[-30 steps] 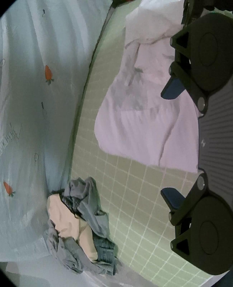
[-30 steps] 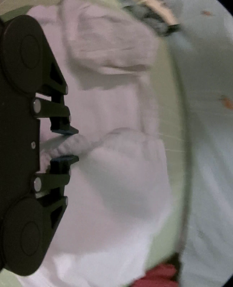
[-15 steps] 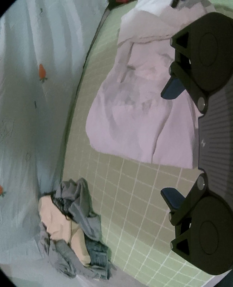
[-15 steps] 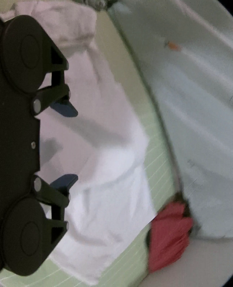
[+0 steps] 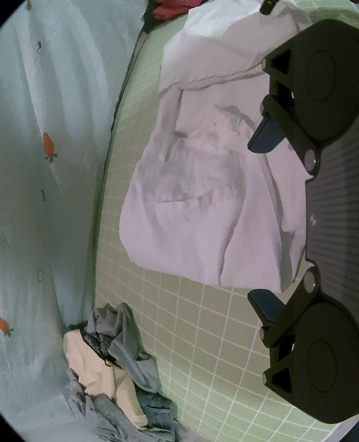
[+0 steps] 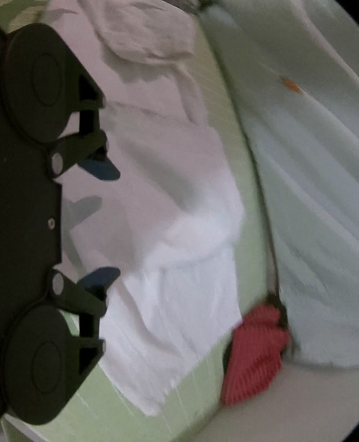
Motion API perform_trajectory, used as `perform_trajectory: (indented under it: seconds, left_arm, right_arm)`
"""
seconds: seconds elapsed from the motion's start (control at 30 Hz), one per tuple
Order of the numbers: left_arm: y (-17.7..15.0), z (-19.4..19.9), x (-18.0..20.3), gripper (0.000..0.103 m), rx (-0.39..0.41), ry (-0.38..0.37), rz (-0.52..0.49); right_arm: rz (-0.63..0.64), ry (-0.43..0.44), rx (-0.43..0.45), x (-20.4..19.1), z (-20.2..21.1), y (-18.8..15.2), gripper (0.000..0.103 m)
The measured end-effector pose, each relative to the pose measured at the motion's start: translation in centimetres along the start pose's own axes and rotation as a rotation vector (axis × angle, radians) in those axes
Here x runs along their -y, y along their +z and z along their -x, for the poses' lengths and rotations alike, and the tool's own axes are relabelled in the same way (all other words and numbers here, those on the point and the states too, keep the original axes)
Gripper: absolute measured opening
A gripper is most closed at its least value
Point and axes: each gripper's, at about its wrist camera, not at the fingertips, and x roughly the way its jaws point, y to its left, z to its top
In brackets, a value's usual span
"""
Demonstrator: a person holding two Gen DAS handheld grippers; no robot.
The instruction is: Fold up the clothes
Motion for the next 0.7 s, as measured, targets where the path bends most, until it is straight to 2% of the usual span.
perform_trajectory:
  seconds: [0.1, 0.17, 0.2, 0.23, 0.27, 0.37, 0.47, 0.53, 0.63, 0.7]
  left_arm:
    - [-0.6, 0.2, 0.1, 0.103, -0.008, 0.009, -0.018]
    - [-0.9, 0.2, 0.0, 0.103, -0.018, 0.021, -0.013]
    - [-1.1, 0.3, 0.0, 0.103, -0.022, 0.027, -0.01]
    - [-1.3, 0.3, 0.0, 0.103, -0.027, 0.033, -0.007]
    - [-1.3, 0.3, -0.1, 0.103, -0.03, 0.035, 0.002]
    - [-1.5, 0.3, 0.1, 0.103, -0.034, 0.04, 0.008]
    - [-1.7, 0.2, 0.8, 0.103, -0.037, 0.037, -0.01]
    - [-1.9, 0.0, 1.2, 0.103, -0.047, 0.035, -0.015]
    - [-2.0, -0.3, 1.9, 0.103, -0.055, 0.04, -0.016]
    - [-1.9, -0.3, 2.2, 0.103, -0.047, 0.047, -0.013]
  right_arm:
    - [-0.08, -0.022, -0.025, 1.8, -1.0, 0.1, 0.074]
    - [-0.1, -0.006, -0.037, 2.5, -1.7, 0.0, 0.066]
    - [-0.098, 0.0, -0.039, 2.7, -1.6, -0.1, 0.042]
    - [-0.094, 0.006, -0.041, 2.9, -1.5, -0.1, 0.012]
    - [-0.089, 0.012, -0.042, 3.0, -1.3, -0.2, 0.013]
    - [-0.077, 0.02, 0.043, 3.3, 1.9, -0.2, 0.011]
    - [-0.046, -0.042, 0.105, 3.4, 5.0, -0.6, 0.01]
    - [-0.061, -0.063, 0.054, 4.5, 4.3, -1.7, 0.01]
    - [-0.126, -0.075, -0.076, 6.8, 1.3, -3.3, 0.014]
    - [-0.15, -0.066, -0.07, 7.4, 1.2, -3.0, 0.02]
